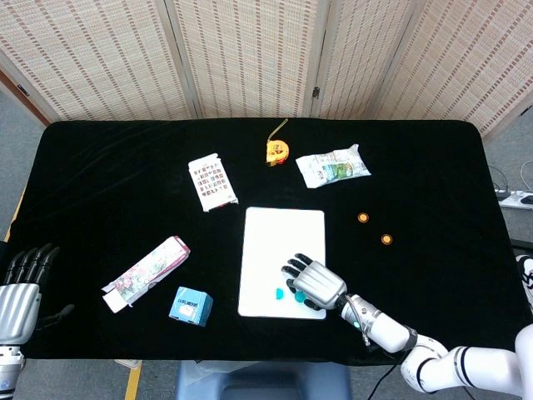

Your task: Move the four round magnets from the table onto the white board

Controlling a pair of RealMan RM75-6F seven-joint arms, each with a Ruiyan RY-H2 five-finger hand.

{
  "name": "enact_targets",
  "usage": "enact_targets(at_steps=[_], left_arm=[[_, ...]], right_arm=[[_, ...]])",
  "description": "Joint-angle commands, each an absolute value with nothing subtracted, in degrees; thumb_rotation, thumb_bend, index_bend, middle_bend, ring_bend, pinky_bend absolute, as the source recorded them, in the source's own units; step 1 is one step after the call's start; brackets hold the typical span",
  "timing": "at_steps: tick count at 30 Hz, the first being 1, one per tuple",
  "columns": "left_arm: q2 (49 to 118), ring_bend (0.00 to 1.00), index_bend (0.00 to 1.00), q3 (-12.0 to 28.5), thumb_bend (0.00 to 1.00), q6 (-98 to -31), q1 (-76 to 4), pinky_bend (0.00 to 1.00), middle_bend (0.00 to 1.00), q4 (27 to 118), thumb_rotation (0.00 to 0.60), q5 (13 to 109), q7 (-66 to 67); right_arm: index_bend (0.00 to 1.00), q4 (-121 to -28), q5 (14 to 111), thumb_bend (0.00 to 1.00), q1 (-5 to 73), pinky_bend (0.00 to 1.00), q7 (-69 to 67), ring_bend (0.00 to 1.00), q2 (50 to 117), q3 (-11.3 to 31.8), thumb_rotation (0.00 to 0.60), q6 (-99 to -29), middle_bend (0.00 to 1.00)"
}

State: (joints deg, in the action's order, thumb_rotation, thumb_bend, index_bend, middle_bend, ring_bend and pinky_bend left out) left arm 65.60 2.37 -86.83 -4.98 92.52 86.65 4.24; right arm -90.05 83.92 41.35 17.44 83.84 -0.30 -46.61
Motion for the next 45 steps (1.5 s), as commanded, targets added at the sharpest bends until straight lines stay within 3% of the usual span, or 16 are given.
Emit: enact_targets(at_steps=[1,6,12,15,28,45], left_arm=[[65.6,0.06,0.01,2.4,0.15,-86.8,-4.9,0.00,0.08,92.4,0.600,86.6,4.1],[65.8,0.06,0.01,2.2,0.15,-86.8,-4.8,0.00,0.08,92.1,0.600,86.5,4.0],[65.9,0.06,0.01,2.3,0.15,-87.0,-4.7,0.00,0.08,91.8,0.600,86.4,3.8],[65.9,0.06,0.01,2.3,0.15,-86.9,-4.7,0.00,0.08,91.7,0.600,86.5,3.7],[66.2,0.06,0.01,2.5,0.15,-86.8,-5.0,0.00,0.08,91.3,0.600,86.8,2.9],[65.6,0.06,0.01,2.7,0.15,-86.3,-5.8,0.00,0.08,93.1,0.600,87.4,4.3]], right_arm=[[0.53,-89.8,83.6,0.37,41.6,0.09,17.6,0.11,84.2,-0.2,0.600,-46.4,0.19],[0.49,-89.4,83.4,0.37,42.0,0.09,17.9,0.11,84.8,0.0,0.600,-46.2,0.19],[0.36,-89.5,83.1,0.37,42.2,0.08,18.4,0.11,84.9,-0.2,0.600,-46.1,0.19],[0.34,-89.8,83.1,0.37,42.1,0.08,18.5,0.11,84.7,-0.3,0.600,-46.4,0.19],[0.37,-88.1,74.9,0.37,36.0,0.08,16.5,0.11,76.3,3.3,0.600,-55.2,0.19],[0.42,-69.7,64.0,0.37,32.2,0.08,9.7,0.11,80.3,4.4,0.600,-50.1,0.19]])
